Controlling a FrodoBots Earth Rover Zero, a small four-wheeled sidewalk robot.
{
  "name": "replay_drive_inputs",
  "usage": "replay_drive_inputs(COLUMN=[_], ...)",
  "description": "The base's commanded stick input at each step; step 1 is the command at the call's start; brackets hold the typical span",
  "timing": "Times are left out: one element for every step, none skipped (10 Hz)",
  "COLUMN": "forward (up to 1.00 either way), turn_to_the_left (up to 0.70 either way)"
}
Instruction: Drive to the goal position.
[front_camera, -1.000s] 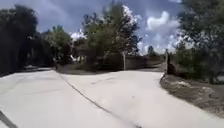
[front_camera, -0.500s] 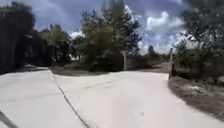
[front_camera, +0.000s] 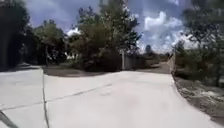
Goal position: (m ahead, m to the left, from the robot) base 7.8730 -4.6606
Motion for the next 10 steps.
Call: replay_drive_inputs(forward=[0.82, 0.82, 0.82, 0.82, 0.82, 0.82, 0.82, 0.82, 0.82, 0.82], turn_to_the_left=[0.00, 0.00, 0.00, 0.00, 0.00, 0.00, -0.02, -0.21, -0.32, -0.33])
